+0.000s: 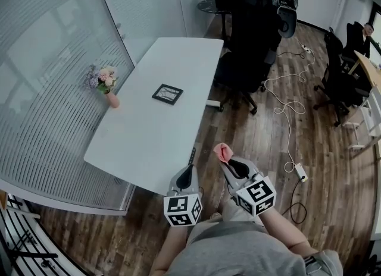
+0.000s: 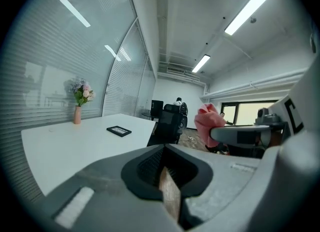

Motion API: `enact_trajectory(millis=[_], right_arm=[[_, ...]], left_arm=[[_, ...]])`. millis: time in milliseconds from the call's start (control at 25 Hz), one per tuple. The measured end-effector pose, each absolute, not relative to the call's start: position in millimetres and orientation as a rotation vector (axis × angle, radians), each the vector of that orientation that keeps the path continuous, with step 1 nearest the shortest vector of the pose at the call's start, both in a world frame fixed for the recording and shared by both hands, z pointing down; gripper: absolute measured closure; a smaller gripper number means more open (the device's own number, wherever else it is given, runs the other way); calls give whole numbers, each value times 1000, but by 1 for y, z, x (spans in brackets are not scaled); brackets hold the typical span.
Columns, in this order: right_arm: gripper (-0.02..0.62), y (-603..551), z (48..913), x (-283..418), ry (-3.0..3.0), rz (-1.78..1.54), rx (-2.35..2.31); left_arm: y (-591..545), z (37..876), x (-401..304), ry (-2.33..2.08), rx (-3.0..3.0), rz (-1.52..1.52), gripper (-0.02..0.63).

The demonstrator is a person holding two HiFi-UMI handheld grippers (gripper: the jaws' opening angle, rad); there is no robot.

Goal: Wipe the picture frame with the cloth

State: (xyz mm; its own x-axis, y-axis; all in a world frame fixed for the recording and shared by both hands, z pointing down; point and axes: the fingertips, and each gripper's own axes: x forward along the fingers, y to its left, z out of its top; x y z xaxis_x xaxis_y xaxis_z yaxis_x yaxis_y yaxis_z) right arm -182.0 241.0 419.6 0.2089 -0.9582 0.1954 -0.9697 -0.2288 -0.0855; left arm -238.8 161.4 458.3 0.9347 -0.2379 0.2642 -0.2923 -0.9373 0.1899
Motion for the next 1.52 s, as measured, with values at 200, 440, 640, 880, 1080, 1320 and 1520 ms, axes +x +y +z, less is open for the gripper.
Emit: enact_trajectory(millis=[200, 440, 640, 880, 1080, 1320, 1520], right_arm=[[552, 234, 420, -179, -1916, 322, 2392], [552, 207, 423, -161, -1947, 317, 2373], [552, 182, 423, -134, -1982, 299, 2347], [552, 148, 415, -88, -2026, 288, 2300], [552, 114, 420, -48, -2068, 288, 2236], [552, 72, 416, 4, -2151, 269, 2126], [552, 35, 414, 42, -2224, 255, 2027]], left_arm=[[157, 455, -234, -386, 2862, 337, 603], [131, 460, -220, -427, 2845, 330, 603], [106, 462, -198, -479, 2836, 323, 603], [74, 458, -158, -545, 2819, 323, 603], [43, 465, -123, -615, 2792, 323, 603], [8, 465, -79, -744, 2746, 326, 603], [-23, 467, -46, -848, 2697, 328, 603]])
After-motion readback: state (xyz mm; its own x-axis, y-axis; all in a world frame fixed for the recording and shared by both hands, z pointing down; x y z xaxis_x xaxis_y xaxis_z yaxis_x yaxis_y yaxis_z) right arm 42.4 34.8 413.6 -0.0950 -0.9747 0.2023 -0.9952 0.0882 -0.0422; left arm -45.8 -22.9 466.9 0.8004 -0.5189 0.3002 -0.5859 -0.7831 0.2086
